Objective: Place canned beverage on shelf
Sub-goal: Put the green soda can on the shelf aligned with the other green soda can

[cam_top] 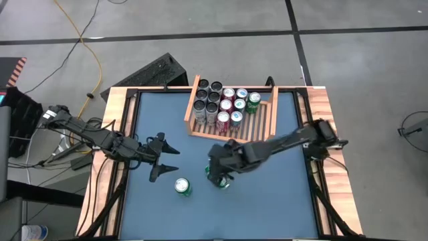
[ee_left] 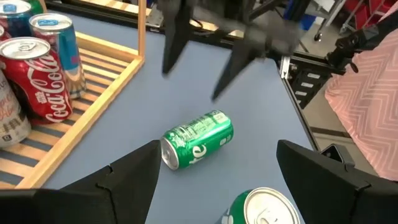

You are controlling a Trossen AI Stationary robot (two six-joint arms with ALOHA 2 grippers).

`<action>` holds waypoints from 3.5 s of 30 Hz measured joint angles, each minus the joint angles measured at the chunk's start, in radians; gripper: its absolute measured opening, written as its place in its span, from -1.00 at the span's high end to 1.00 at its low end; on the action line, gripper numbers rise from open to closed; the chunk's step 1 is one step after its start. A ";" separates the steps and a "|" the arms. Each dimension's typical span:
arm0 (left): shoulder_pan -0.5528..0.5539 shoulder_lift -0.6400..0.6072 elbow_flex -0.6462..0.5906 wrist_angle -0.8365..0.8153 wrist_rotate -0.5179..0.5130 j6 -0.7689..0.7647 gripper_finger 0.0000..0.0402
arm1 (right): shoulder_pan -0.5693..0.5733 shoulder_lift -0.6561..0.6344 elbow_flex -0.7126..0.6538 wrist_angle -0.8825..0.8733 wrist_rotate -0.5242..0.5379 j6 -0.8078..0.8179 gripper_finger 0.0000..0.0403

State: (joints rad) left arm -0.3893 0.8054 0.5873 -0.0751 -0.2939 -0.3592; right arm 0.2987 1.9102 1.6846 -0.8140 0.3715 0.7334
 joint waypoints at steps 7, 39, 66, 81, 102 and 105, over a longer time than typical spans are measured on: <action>0.000 0.000 0.000 -0.018 0.000 -0.001 -0.52 | -0.046 0.180 0.099 -0.096 -0.173 -0.035 -0.59; 0.000 0.000 0.000 -0.025 -0.009 -0.002 -0.52 | 0.076 0.289 0.150 -0.074 0.339 0.031 -0.42; 0.000 0.000 0.000 -0.012 -0.137 0.017 -0.52 | 0.425 0.273 -0.411 0.066 1.202 1.088 -0.42; 0.000 0.000 0.000 0.023 -0.203 0.044 -0.52 | 0.341 0.267 -0.379 0.099 1.203 0.783 -0.42; 0.000 0.000 0.000 0.019 -0.215 0.048 -0.52 | 0.322 0.267 -0.388 0.122 1.102 0.753 -0.42; 0.000 0.000 0.000 0.015 -0.215 0.048 -0.52 | 0.318 0.267 -0.406 0.187 1.098 0.727 -0.42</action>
State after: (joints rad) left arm -0.3897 0.8055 0.5873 -0.0605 -0.5087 -0.3111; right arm 0.6166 2.1769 1.2789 -0.6273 1.4696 1.4599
